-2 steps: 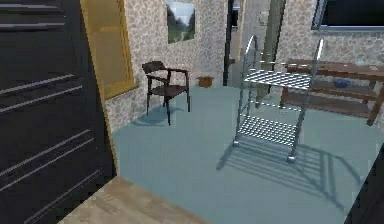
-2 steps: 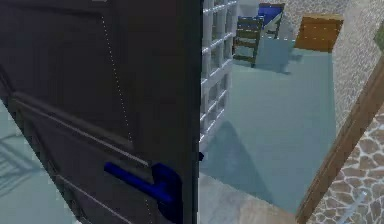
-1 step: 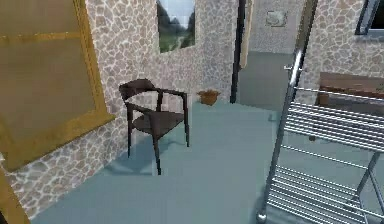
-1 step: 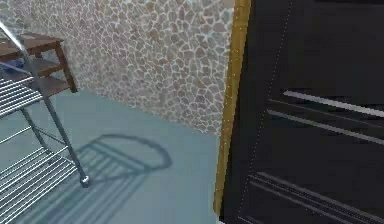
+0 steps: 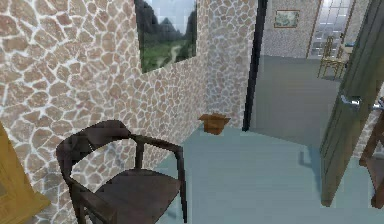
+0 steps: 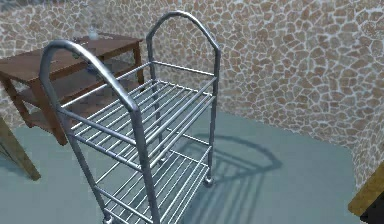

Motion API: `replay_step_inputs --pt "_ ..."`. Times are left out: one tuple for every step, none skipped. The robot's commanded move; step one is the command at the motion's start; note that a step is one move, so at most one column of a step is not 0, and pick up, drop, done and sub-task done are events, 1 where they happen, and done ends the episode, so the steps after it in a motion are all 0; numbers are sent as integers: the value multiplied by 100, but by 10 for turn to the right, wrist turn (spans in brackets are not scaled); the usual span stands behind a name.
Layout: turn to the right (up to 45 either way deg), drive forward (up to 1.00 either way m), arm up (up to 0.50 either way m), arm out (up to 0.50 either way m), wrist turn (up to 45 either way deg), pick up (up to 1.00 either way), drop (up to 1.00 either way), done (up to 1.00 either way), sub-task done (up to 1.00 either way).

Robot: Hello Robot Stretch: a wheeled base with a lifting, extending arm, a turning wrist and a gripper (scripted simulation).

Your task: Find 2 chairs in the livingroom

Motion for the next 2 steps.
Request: replay_step_inputs --pt "60 0 0 0 0 0 0 0 0" --pt "0 20 0 0 0 0 0 0 0"
